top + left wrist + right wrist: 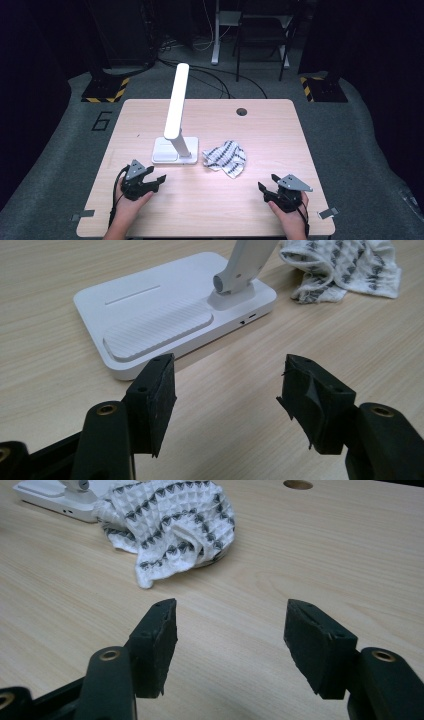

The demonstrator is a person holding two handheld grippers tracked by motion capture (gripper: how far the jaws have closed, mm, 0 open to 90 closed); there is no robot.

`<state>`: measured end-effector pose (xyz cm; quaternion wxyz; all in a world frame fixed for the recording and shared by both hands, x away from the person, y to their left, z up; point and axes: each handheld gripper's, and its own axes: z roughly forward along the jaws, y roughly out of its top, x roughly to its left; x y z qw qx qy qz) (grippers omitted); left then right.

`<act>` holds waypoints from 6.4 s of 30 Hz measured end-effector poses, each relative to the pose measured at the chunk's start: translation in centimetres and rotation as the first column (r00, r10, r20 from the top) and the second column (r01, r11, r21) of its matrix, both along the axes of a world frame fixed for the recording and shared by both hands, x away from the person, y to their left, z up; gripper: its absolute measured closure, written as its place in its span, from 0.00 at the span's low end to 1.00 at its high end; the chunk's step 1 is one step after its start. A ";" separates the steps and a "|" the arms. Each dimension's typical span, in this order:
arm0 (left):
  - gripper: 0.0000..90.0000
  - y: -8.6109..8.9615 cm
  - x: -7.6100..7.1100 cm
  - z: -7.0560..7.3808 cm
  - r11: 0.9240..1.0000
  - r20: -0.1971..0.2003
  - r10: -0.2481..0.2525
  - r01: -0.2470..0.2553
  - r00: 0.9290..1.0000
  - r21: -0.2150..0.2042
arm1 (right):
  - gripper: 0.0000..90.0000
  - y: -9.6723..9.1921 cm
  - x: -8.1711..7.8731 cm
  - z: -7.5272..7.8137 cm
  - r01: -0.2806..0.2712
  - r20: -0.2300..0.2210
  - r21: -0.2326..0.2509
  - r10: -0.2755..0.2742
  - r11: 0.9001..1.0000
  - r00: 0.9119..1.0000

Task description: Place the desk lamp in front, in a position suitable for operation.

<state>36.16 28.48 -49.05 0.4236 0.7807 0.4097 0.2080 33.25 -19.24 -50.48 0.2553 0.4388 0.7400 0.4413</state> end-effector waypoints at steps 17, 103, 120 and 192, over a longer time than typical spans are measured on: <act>0.42 -0.4 -0.8 1.4 0.999 -0.007 -0.033 0.033 0.999 -0.037 | 0.42 0.0 -0.3 0.4 0.012 0.032 0.006 -0.012 1.000 0.999; 0.42 -2.5 6.8 0.0 0.988 -0.090 -0.053 0.065 0.995 0.142 | 0.43 -0.5 -0.5 0.7 0.013 0.035 0.066 -0.015 0.998 0.999; 0.62 -2.2 7.3 -0.8 0.972 -0.077 -0.009 0.027 0.997 0.233 | 0.43 -0.4 -0.4 0.6 0.018 0.028 0.064 -0.019 0.998 0.999; 0.49 0.2 4.1 0.1 0.986 -0.080 0.162 -0.159 0.984 0.043 | 0.43 -0.8 -0.2 0.4 0.025 0.014 0.087 -0.026 0.996 1.000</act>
